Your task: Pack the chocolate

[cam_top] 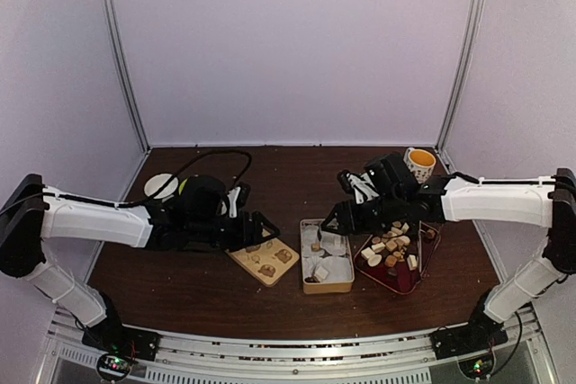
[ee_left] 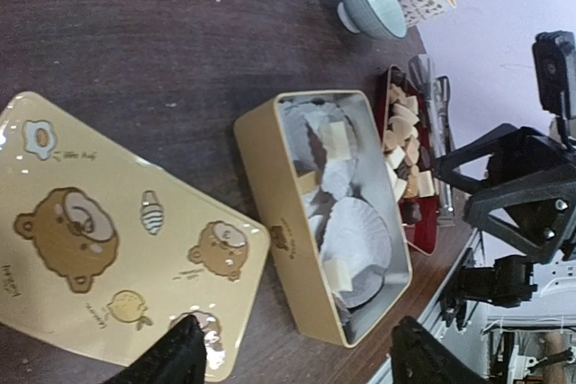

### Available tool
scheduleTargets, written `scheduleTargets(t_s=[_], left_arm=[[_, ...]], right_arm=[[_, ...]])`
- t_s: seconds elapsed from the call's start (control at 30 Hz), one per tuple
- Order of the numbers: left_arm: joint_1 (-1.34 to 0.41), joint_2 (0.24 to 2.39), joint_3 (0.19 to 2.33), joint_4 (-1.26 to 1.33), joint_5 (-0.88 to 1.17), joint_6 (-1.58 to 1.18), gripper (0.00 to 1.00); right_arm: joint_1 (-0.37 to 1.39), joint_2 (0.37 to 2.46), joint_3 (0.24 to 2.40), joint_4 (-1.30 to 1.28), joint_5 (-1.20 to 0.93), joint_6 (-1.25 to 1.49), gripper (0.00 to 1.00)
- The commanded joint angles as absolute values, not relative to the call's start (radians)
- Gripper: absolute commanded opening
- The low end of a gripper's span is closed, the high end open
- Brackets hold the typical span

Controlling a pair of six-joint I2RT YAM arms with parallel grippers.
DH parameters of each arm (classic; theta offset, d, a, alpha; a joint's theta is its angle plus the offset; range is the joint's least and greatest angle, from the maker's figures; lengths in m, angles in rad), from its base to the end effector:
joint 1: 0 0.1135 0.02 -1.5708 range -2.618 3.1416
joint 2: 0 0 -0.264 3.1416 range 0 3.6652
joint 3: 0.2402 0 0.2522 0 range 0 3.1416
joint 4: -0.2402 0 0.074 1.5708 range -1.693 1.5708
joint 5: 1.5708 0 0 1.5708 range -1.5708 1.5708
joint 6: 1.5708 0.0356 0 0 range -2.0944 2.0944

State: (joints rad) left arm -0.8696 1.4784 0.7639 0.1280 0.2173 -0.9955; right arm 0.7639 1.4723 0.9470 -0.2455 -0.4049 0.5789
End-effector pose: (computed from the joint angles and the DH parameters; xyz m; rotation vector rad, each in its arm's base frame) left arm 0.1945 -0.2423 0.2010 -0.0111 2.4491 -1.2117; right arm 0.2161 0.2264 0.2309 -0.4549 2.5135 1.0783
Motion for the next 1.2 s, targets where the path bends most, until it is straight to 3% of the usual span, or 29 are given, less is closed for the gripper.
scheduleTargets(t_s=[0.0,0.3,0.73,0.83,1.0,1.17], left_arm=[[-0.813,1.426,0.756,0.009,0.136,-0.878,0.75],[-0.639,1.418,0.818,-0.232,0.084,-0.599,0.79],[-0.603,1.411,0.726,-0.185,0.119,-0.68,0.78],[-0.604,1.382,0.674,-0.148,0.11,-0.731,0.76],[-0.613,1.32,0.586,-0.103,0.106,-0.795,0.75],[-0.638,1.316,0.549,-0.043,0.142,-0.84,0.75]], right_arm=[[0.804,1.494,0.991,-0.25,-0.394,0.597,0.53],[1.02,1.519,1.056,-0.21,-0.255,0.753,0.52],[1.044,1.888,1.432,-0.404,-0.041,0.602,0.52],[1.042,1.959,1.507,-0.457,0.034,0.574,0.37],[1.041,2.056,1.618,-0.556,0.153,0.54,0.0],[1.036,2.131,1.692,-0.624,0.241,0.519,0.0]])
